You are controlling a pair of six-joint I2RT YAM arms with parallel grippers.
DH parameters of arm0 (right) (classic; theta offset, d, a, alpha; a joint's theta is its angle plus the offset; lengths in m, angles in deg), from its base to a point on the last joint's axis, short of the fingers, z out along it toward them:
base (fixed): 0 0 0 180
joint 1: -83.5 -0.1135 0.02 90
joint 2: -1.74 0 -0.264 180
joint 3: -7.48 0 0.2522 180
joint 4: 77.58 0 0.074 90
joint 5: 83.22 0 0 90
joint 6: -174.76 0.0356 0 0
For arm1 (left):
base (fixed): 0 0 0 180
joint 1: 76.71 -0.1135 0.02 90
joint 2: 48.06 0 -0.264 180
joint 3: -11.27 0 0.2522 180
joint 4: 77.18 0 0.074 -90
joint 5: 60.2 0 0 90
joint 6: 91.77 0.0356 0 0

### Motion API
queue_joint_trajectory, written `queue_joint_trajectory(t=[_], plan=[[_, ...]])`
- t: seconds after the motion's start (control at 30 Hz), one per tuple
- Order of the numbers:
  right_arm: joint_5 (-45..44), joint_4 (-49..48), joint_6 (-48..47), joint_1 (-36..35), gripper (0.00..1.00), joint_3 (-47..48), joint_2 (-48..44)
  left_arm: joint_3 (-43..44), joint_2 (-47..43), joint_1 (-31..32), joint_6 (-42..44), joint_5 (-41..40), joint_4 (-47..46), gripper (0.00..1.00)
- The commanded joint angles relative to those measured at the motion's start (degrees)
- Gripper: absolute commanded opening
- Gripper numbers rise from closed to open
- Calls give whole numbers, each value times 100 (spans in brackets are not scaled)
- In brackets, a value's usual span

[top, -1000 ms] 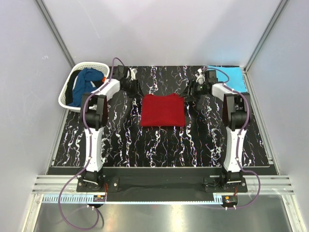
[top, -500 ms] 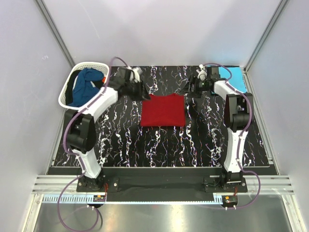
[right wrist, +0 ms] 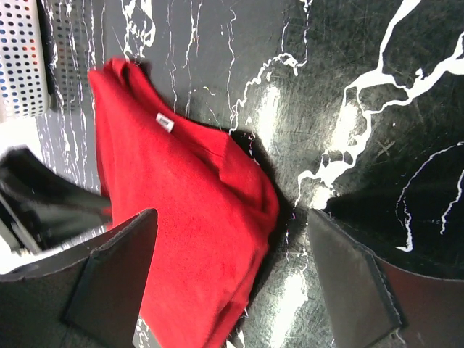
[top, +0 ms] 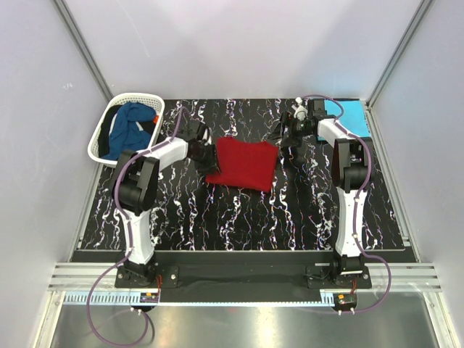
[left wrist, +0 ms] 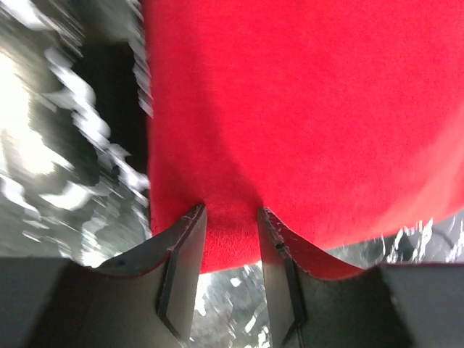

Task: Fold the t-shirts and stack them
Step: Fold the tshirt, then neatly place the folded tshirt to the corner

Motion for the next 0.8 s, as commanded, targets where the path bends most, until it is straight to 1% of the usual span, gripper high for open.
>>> queue_joint_trajectory(t=[0.0, 0.07, 0.1, 0.2, 0.3, 0.43, 0.47, 0.57, 0.6, 0.77], plan=[[-40, 59, -125, -63, 91, -12, -149, 643, 469, -356, 283, -614, 143, 41], [4, 68, -116, -72, 91, -55, -123, 987, 733, -409, 467, -684, 406, 41], [4, 68, -90, -80, 91, -82, -123, 1320, 803, -427, 520, -667, 564, 42], [39, 130, 24, -150, 90, -231, -167, 1647, 857, -436, 635, -439, 670, 42], [-425, 121, 77, -238, 89, -617, -456, 1744, 585, -419, 521, -237, 671, 42], [-462, 95, 270, -247, 89, -934, -668, 1938, 119, -217, 337, 1, 644, 43], [-462, 77, 331, -239, 88, -969, -677, 1990, 92, -173, 284, 210, 627, 43], [-480, -54, 489, -265, 87, -1189, -738, 1860, -13, 108, 29, 502, 346, 43], [-471, -150, 516, -265, 87, -1276, -817, 1816, -5, 170, -6, 502, 198, 43], [-383, -538, 535, -265, 86, -1681, -993, 1456, 215, 460, -51, 406, 47, 43]])
